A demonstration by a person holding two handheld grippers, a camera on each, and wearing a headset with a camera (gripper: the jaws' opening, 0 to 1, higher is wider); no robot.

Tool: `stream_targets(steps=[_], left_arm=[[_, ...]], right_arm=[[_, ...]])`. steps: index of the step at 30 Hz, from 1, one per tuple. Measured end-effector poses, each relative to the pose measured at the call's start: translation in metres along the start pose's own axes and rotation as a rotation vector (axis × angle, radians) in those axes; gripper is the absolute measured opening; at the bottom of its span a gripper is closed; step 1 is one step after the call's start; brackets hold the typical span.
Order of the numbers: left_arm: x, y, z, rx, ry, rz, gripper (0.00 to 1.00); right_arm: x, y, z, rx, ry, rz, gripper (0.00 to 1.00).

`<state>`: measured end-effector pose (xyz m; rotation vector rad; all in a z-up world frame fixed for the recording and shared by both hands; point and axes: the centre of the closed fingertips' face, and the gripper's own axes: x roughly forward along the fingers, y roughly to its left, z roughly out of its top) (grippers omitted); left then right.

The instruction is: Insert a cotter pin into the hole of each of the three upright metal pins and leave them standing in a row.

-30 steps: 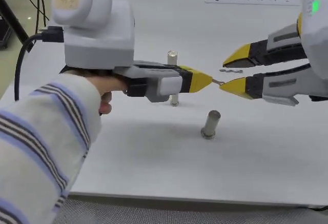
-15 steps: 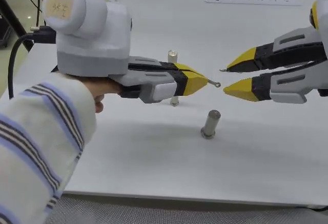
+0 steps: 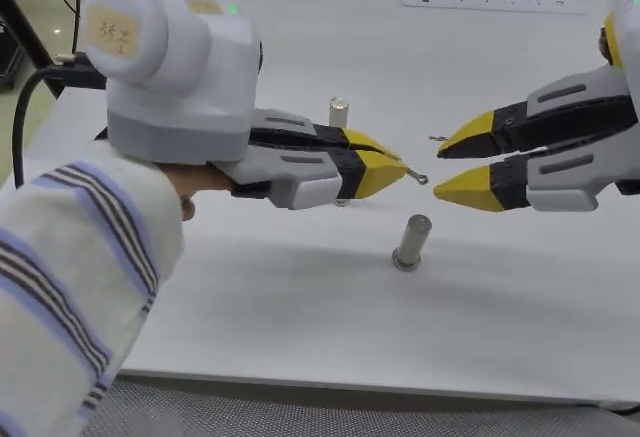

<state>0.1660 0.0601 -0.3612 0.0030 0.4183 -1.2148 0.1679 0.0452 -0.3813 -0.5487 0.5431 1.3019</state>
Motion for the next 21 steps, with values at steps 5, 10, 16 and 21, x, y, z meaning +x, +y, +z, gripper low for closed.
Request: stream_targets(steps=[5,10,16,21], left_arm=[[-0.002,-0.004,0.005,0.039,-0.019,-0.025,0.00],[-0.004,-0.009,0.007,0.077,-0.030,-0.058,0.00],[-0.004,-0.012,0.008,0.096,-0.037,-0.070,0.00],[-0.003,-0.014,0.007,0.103,-0.036,-0.079,0.00]], right_arm=[[0.004,0.009,0.000,0.031,-0.008,0.048,0.15],[0.007,0.014,0.001,0.057,-0.022,0.074,0.15],[0.007,0.019,0.001,0.049,-0.015,0.091,0.07],[0.007,0.022,0.001,0.049,-0.016,0.103,0.04]])
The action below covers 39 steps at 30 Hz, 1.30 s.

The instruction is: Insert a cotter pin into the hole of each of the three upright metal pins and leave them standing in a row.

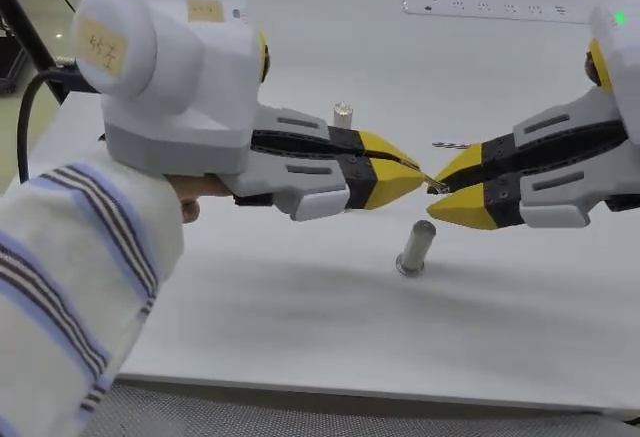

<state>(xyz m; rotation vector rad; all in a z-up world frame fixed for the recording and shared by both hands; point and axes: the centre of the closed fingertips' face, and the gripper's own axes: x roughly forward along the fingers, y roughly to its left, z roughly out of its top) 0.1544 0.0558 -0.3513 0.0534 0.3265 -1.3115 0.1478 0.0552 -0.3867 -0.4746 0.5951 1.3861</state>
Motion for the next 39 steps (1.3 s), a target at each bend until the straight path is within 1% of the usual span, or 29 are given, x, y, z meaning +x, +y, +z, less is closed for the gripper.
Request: stream_targets(steps=[7,12,18,20,26,33,36,37,39], left_arm=[[0.001,-0.002,-0.003,0.014,0.005,-0.016,0.00],[0.000,-0.001,-0.006,0.013,0.010,-0.021,0.00],[-0.001,-0.003,-0.015,0.011,0.031,-0.028,0.00],[-0.001,-0.003,-0.018,0.001,0.031,-0.028,0.00],[-0.002,-0.005,-0.024,-0.005,0.038,-0.033,0.00],[-0.003,-0.007,-0.024,-0.008,0.036,-0.040,0.00],[-0.003,-0.007,-0.024,-0.008,0.037,-0.044,0.00],[-0.003,-0.008,-0.024,-0.005,0.036,-0.048,0.00],[-0.002,-0.008,-0.023,0.014,0.035,-0.047,0.00]], right_arm=[[-0.001,0.004,0.003,0.000,-0.014,0.011,0.00],[-0.001,0.004,0.001,-0.004,-0.006,0.021,0.00],[-0.003,0.007,0.002,-0.031,0.005,0.044,0.00],[-0.003,0.008,0.002,-0.044,0.010,0.051,0.00],[-0.002,0.010,0.001,-0.081,0.034,0.072,0.00],[-0.003,0.011,0.001,-0.135,0.044,0.080,0.00],[-0.004,0.011,0.001,-0.140,0.046,0.082,0.00],[-0.004,0.013,0.000,-0.128,0.050,0.093,0.00],[-0.004,0.012,0.000,-0.135,0.051,0.092,0.00]])
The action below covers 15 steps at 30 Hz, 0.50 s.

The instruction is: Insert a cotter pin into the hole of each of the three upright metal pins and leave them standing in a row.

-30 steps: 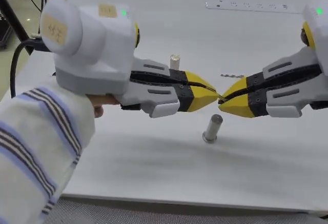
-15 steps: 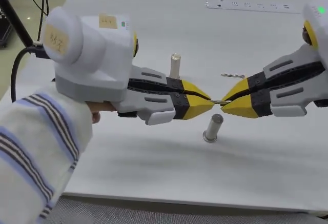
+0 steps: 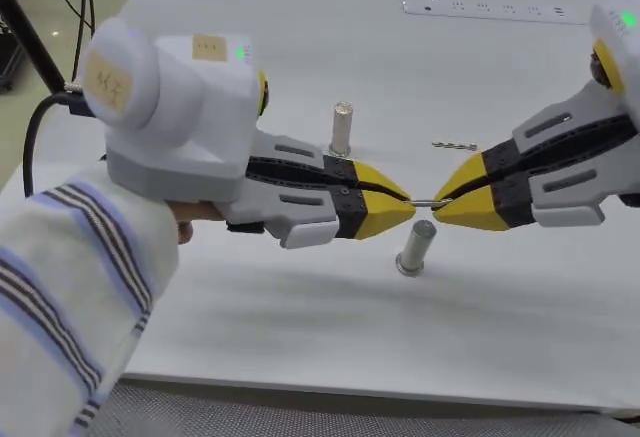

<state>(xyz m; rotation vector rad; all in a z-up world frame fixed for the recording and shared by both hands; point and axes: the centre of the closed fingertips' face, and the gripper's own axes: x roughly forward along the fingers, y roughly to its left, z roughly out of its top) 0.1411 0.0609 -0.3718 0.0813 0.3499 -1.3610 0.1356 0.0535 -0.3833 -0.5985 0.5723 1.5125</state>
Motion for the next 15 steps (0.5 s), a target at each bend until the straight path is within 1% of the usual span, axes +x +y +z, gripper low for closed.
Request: stream_targets(steps=[1,3,7,10,12,15], left_arm=[[0.0004,0.0001,0.0002,0.008,0.002,0.003,0.00],[0.0010,-0.0023,0.0004,0.013,0.005,-0.007,0.00],[0.0017,-0.0013,0.0010,0.024,0.005,-0.002,0.00],[0.0025,0.0001,-0.0008,0.039,0.019,0.004,0.00],[0.0029,0.0003,-0.0025,0.044,0.029,0.004,0.03],[0.0037,0.0011,-0.0035,0.046,0.032,0.009,0.07]], right_arm=[[-0.0002,0.0000,-0.0005,-0.002,0.002,0.003,0.00],[-0.0008,0.0002,-0.0017,-0.007,0.010,0.007,0.00],[-0.0014,0.0002,-0.0025,0.000,0.011,0.008,0.00],[-0.0026,-0.0010,-0.0045,0.000,0.016,0.006,0.00],[-0.0038,-0.0024,-0.0067,-0.005,0.026,0.001,0.00],[-0.0057,-0.0030,-0.0086,-0.001,0.034,-0.001,0.00]])
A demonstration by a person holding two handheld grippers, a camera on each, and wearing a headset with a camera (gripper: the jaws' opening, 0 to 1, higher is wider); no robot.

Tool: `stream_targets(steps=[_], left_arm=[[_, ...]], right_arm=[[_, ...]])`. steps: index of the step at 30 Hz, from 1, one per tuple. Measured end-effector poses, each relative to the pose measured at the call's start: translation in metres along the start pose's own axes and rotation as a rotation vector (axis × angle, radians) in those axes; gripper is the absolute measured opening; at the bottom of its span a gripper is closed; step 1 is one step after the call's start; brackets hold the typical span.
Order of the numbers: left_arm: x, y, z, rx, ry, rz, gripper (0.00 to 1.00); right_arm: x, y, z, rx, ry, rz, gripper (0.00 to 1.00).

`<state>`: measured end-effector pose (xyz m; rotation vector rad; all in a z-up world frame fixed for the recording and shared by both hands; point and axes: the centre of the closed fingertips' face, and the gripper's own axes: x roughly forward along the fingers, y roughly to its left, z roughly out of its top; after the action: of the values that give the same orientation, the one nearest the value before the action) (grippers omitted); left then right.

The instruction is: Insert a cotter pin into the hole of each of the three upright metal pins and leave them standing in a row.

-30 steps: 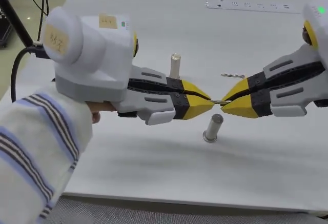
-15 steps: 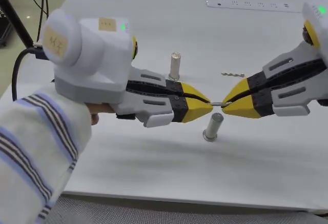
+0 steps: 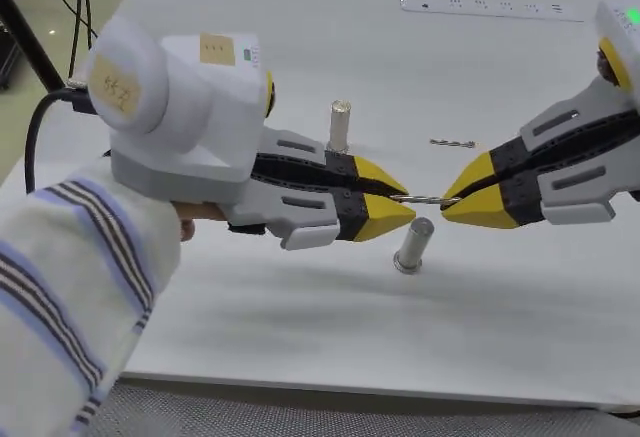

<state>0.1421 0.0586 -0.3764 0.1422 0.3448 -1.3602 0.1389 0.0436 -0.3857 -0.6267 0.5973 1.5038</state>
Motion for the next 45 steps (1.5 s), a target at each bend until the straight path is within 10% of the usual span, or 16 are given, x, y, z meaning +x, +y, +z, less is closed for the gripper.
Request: stream_targets(steps=[45], left_arm=[[0.049,0.014,-0.035,0.044,0.144,-0.029,0.18]], right_arm=[[-0.008,-0.009,-0.081,0.145,0.120,-0.069,0.00]])
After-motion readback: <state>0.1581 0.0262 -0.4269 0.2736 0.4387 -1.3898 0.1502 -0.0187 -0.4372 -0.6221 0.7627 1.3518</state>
